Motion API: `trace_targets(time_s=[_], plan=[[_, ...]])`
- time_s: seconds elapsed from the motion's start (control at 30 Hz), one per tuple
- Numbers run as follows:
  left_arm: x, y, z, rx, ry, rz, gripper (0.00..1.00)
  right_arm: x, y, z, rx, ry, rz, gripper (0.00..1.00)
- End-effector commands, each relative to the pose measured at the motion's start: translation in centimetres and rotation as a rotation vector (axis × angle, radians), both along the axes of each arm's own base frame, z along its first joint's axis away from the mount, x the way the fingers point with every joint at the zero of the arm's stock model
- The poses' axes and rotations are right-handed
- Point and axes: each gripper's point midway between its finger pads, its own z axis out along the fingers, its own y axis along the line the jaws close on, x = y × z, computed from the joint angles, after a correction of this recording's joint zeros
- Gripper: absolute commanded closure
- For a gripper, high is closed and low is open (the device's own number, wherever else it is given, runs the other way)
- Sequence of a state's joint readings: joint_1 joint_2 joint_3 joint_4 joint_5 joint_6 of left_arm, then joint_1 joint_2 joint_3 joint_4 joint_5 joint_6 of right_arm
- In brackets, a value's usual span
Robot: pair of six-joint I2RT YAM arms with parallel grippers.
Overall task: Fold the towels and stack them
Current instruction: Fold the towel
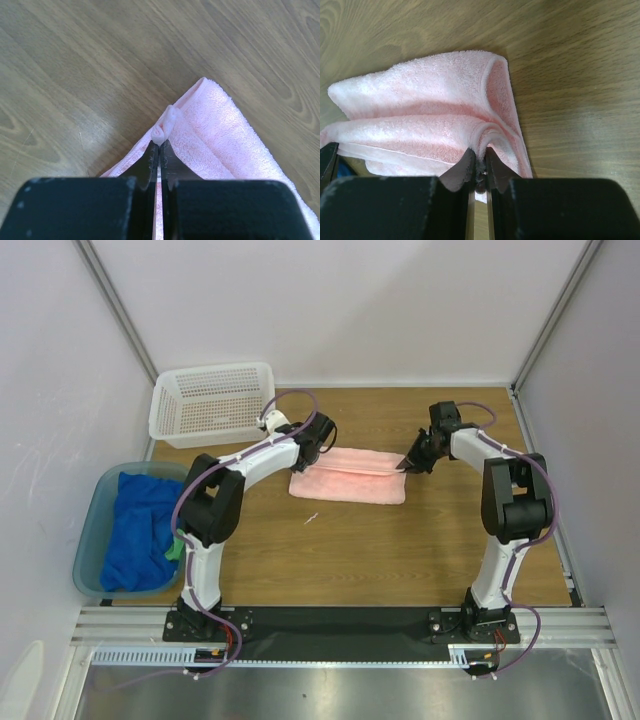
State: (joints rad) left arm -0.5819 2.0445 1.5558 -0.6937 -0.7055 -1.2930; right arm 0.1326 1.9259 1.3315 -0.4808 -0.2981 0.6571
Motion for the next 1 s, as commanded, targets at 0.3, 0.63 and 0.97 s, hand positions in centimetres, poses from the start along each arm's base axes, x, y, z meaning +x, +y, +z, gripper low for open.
trace_targets(time_s=[0.3, 0.63, 0.97], plan=[[1.6, 6.6, 1.9, 0.182, -0.017, 0.142, 0.72, 2.1, -3.4, 0.3, -0.095, -0.014, -0.071, 0.76], [6.5, 3.6, 6.8, 0.091, -0.154, 0.066, 0.55, 5.7, -1.2, 2.5, 0.047, -0.106, -0.091, 0.5], [3.3, 2.3, 10.4, -0.001, -0.107, -0.13, 0.0, 6.9, -1.3, 7.0, 0.121, -0.187, -0.139, 0.4]])
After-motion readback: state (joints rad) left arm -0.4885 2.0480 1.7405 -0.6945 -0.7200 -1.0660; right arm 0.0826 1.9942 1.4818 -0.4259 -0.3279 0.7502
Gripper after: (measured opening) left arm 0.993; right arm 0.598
